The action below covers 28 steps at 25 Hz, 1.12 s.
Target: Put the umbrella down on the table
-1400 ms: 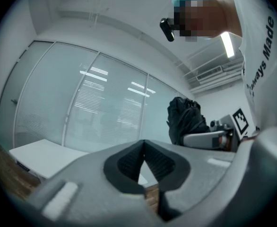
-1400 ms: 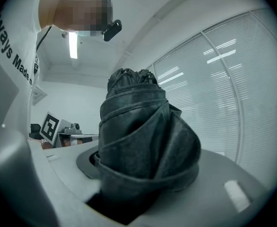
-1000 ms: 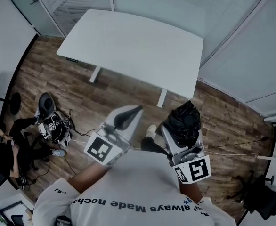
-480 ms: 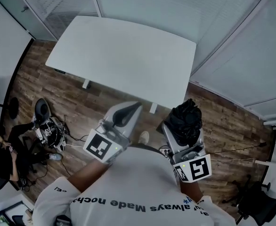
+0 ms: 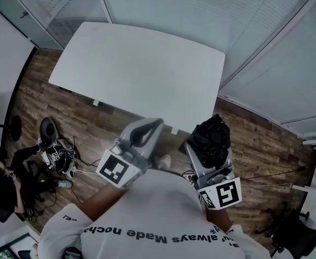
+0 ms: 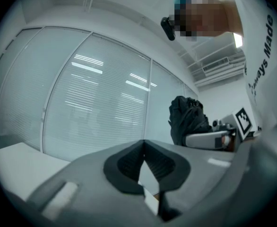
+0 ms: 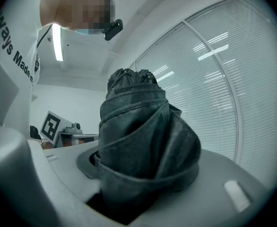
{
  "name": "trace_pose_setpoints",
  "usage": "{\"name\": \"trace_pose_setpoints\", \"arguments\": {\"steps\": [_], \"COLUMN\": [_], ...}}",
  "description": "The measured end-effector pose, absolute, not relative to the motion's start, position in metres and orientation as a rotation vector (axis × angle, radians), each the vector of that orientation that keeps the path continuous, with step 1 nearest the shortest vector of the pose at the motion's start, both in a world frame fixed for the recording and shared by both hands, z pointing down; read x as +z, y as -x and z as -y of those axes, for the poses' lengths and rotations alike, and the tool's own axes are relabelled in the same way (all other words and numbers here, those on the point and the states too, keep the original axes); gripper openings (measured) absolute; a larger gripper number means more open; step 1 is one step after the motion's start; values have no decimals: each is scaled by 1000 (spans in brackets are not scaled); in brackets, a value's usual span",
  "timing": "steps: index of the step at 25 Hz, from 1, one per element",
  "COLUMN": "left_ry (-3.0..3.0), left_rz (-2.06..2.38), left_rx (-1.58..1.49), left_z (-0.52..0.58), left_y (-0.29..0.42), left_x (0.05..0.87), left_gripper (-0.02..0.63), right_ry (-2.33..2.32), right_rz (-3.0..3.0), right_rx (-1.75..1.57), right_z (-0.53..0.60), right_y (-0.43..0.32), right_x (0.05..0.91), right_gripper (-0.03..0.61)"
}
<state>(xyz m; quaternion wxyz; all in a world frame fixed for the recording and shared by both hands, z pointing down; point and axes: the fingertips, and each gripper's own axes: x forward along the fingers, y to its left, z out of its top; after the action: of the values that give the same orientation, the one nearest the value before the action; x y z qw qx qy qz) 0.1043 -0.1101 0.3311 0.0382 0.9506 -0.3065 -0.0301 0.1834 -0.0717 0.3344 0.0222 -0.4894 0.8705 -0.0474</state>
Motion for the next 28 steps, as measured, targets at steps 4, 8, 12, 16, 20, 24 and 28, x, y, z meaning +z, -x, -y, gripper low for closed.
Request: {"name": "trace_pose_setpoints", "arguments": {"steps": [4, 8, 12, 16, 20, 24, 28], "left_ry": [-2919, -2931, -2909, -2937, -2942, -2966, -2955], "left_rz": [919, 891, 841, 794, 746, 714, 721], "left_rx": [-89, -101, -88, -75, -80, -36, -25], "left_z": [149, 197, 245, 284, 301, 309, 318], "left_y": [-89, -65, -38, -20, -24, -34, -40], "left_x": [333, 328, 333, 340, 340, 346, 350], "left_gripper": [2, 2, 3, 2, 2, 2, 2], "right_ry": [1531, 1548, 1577, 1627, 1685, 1723, 1755], "right_rz": [-2693, -2689, -2668, -2624, -2599, -2577, -2582], "right_rx": [-132, -122, -108, -118, -127, -165, -217], "right_z": [111, 160, 206, 240, 254, 261, 271], "right_y": [-167, -138, -109, -93, -98, -111, -122], "right_x": [333, 329, 326, 330, 334, 341, 352], "right_gripper": [258, 258, 258, 258, 258, 258, 258]}}
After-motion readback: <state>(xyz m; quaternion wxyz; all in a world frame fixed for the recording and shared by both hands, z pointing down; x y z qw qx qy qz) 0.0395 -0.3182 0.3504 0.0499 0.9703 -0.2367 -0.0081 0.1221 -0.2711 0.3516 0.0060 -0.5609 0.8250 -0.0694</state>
